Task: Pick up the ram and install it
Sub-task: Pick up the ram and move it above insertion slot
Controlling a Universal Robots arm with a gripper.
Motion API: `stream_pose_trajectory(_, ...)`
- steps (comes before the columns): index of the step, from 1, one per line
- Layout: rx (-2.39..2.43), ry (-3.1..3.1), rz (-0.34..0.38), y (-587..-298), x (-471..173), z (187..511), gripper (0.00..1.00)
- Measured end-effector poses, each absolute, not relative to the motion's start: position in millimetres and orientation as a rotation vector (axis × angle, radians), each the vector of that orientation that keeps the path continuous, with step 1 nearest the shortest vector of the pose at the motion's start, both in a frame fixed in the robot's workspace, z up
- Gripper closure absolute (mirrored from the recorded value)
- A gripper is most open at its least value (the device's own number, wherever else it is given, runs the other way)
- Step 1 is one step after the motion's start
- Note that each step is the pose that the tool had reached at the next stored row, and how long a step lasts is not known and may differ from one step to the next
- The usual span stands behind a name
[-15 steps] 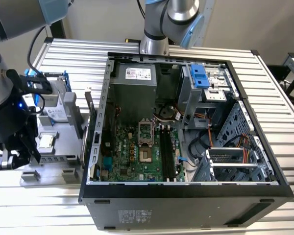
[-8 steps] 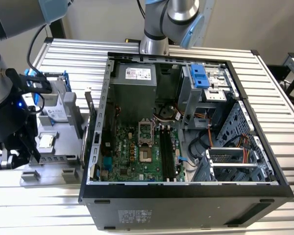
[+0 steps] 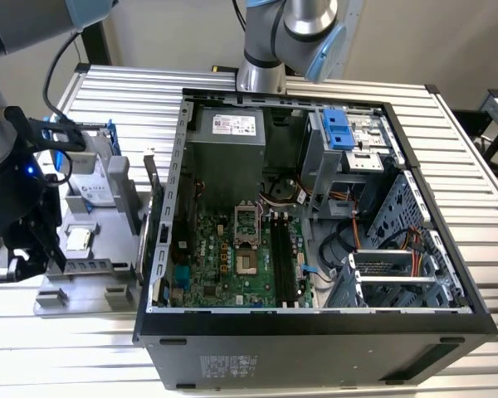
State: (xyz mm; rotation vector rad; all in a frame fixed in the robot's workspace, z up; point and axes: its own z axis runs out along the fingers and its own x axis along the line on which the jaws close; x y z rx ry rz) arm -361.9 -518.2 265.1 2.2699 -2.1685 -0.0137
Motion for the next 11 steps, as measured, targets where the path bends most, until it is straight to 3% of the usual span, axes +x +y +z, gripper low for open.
stream_pose_trajectory(11,2.270,-2.169,-0.014,-518.2,-361.9,277.1,1.00)
